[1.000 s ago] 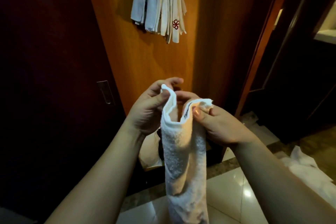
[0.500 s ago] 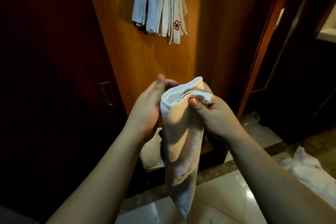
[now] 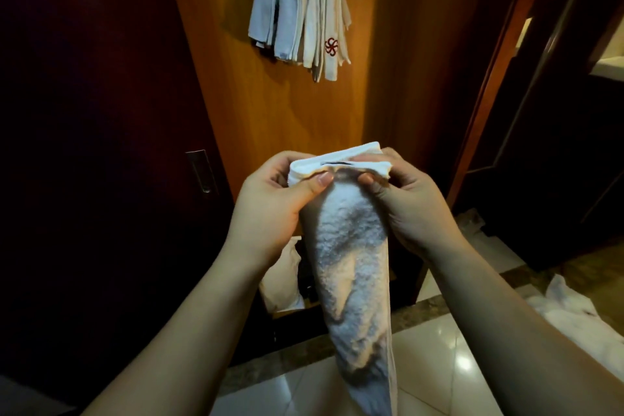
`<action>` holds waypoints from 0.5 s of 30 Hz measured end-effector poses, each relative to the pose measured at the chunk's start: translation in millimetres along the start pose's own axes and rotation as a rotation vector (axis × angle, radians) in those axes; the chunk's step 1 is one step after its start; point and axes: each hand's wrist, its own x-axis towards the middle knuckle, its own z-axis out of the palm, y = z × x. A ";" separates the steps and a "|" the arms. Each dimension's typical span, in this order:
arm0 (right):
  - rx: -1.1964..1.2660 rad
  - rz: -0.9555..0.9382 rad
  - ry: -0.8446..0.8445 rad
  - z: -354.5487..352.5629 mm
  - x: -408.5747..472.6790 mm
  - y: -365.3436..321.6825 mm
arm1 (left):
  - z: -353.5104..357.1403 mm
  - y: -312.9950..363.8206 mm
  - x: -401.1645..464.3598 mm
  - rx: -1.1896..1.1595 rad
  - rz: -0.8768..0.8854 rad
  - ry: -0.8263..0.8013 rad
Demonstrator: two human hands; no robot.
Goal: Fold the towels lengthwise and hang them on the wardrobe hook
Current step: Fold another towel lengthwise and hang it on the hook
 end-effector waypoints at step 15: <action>0.042 -0.035 0.028 2.8 3.8 -9.2 | -17.9 -6.4 -0.9 -0.164 -0.143 -0.248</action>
